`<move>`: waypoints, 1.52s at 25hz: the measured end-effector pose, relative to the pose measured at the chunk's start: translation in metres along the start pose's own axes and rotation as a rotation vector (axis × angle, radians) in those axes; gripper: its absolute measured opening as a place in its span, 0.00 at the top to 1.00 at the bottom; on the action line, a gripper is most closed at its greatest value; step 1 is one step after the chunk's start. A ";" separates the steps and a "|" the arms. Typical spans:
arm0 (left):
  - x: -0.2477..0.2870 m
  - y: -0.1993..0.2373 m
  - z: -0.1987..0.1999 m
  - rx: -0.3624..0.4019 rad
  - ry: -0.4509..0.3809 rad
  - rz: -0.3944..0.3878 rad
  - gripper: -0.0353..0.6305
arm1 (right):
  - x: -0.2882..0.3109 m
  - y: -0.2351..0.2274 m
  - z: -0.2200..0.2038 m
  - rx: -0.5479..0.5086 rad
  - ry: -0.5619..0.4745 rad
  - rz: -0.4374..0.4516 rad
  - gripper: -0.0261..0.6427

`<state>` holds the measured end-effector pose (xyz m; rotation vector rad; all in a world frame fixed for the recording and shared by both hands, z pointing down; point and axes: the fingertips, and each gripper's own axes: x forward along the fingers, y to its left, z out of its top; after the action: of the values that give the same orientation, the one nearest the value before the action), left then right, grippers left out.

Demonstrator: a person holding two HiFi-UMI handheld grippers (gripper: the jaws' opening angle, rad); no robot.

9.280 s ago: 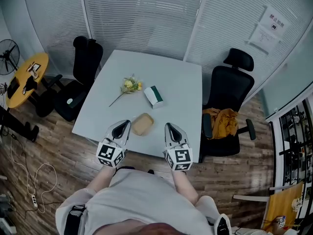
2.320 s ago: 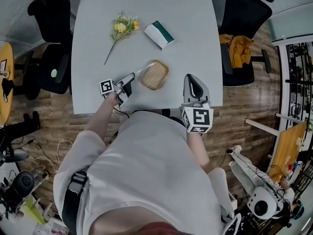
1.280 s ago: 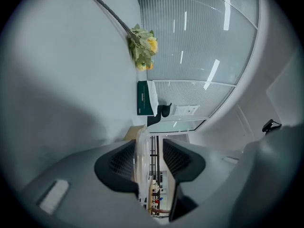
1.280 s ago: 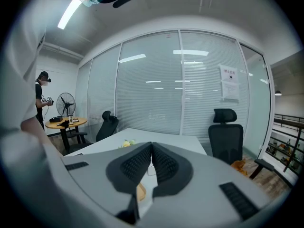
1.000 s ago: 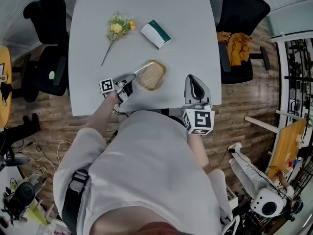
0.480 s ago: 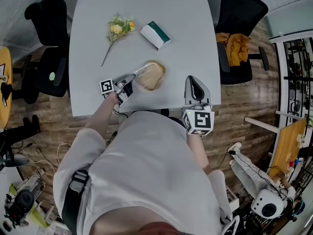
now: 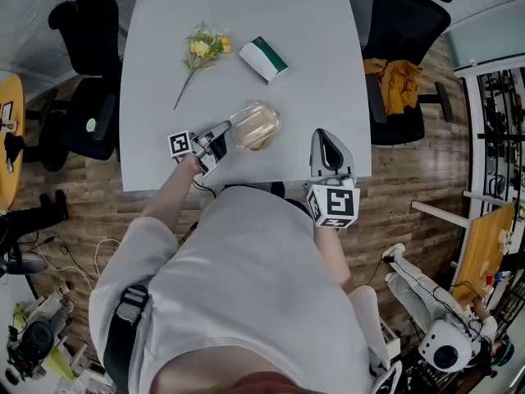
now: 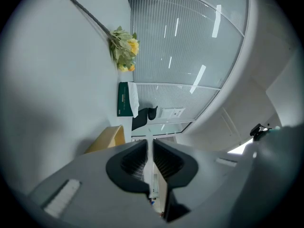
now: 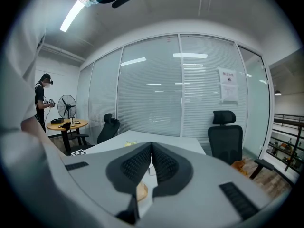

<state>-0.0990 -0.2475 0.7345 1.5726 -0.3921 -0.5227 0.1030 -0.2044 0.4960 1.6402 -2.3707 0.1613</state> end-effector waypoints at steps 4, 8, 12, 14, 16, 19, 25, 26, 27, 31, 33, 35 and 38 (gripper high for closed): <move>0.006 -0.025 -0.003 0.017 -0.001 -0.058 0.88 | -0.004 0.002 0.002 0.010 -0.015 0.004 0.95; 0.010 -0.051 -0.004 0.045 -0.012 -0.093 0.88 | -0.007 0.004 0.003 0.014 -0.024 0.010 0.95; 0.013 -0.081 -0.009 0.088 -0.025 -0.125 0.88 | -0.010 0.006 0.002 0.023 -0.029 0.018 0.95; 0.014 -0.095 -0.010 0.143 -0.030 -0.124 0.88 | -0.011 0.006 0.001 0.027 -0.031 0.025 0.95; 0.015 -0.110 -0.010 0.198 -0.048 -0.121 0.88 | -0.012 0.006 0.001 0.032 -0.035 0.033 0.95; 0.014 -0.136 -0.008 0.275 -0.095 -0.120 0.88 | -0.012 0.007 0.002 0.052 -0.047 0.051 0.95; 0.009 -0.192 -0.006 0.542 -0.177 -0.043 0.89 | -0.013 0.011 0.009 0.066 -0.075 0.082 0.95; 0.006 -0.199 -0.004 0.607 -0.193 -0.006 0.88 | -0.014 0.012 0.010 0.065 -0.080 0.087 0.95; 0.004 -0.206 -0.003 0.672 -0.206 0.028 0.89 | -0.014 0.013 0.012 0.064 -0.085 0.091 0.95; -0.003 -0.233 0.001 0.884 -0.258 0.122 0.89 | -0.013 0.013 0.021 0.059 -0.103 0.104 0.95; -0.007 -0.247 0.000 0.960 -0.292 0.170 0.88 | -0.016 0.013 0.025 0.064 -0.108 0.109 0.95; -0.009 -0.262 -0.004 1.050 -0.318 0.222 0.89 | -0.019 0.013 0.031 0.069 -0.115 0.113 0.95; -0.012 -0.285 -0.012 1.193 -0.361 0.301 0.89 | -0.023 0.012 0.043 0.069 -0.131 0.117 0.95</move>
<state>-0.1202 -0.2103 0.4519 2.4779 -1.3713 -0.3261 0.0935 -0.1895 0.4495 1.5878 -2.5883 0.1642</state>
